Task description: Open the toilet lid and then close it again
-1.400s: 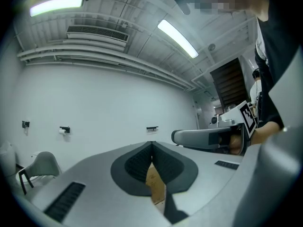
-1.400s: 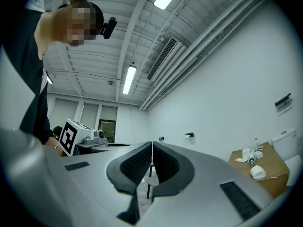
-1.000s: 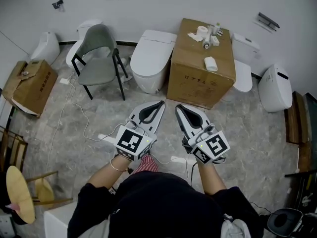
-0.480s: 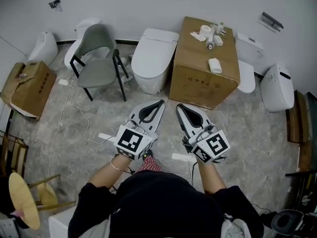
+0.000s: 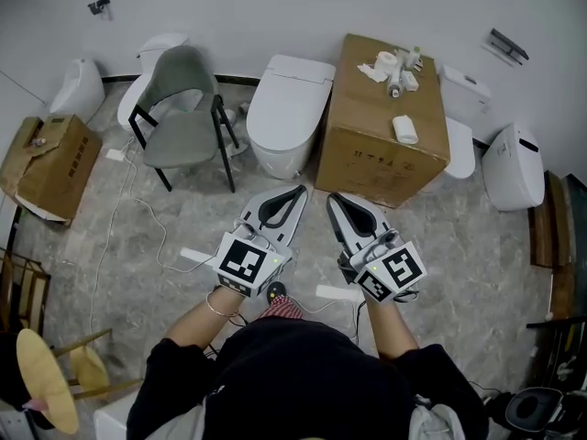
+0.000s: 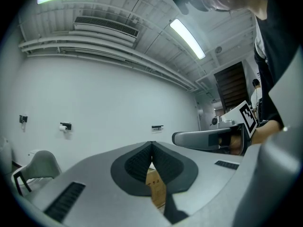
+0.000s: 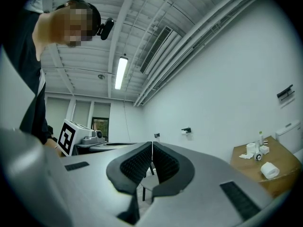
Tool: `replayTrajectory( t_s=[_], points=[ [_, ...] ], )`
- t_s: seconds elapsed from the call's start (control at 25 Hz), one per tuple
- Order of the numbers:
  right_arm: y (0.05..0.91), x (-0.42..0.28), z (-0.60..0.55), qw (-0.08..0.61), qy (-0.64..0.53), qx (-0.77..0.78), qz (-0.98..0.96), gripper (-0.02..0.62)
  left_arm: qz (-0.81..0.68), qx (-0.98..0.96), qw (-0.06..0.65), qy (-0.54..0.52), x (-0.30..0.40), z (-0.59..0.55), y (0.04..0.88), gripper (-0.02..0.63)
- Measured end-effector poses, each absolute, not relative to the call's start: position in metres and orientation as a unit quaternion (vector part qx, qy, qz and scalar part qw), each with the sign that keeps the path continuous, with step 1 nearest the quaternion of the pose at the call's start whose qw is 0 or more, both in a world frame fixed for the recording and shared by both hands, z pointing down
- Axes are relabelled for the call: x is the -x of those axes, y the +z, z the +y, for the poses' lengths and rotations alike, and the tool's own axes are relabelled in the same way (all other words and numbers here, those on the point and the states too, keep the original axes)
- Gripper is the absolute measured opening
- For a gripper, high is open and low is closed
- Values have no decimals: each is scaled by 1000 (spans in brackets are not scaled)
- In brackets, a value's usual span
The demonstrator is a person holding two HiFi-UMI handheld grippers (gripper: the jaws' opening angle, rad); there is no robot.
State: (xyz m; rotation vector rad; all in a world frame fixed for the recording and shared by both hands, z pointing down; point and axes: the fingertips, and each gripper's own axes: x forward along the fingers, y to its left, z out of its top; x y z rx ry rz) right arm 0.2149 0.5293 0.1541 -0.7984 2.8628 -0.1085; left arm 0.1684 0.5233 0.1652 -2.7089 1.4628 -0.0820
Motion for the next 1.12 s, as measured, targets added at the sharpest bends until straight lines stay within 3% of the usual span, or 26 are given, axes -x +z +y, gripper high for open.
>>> replayTrajectory(
  t_s=[1.12],
  points=[
    [160, -148, 492, 75, -32, 292, 953, 20, 464, 885, 42, -15, -97, 488, 168, 3]
  ],
)
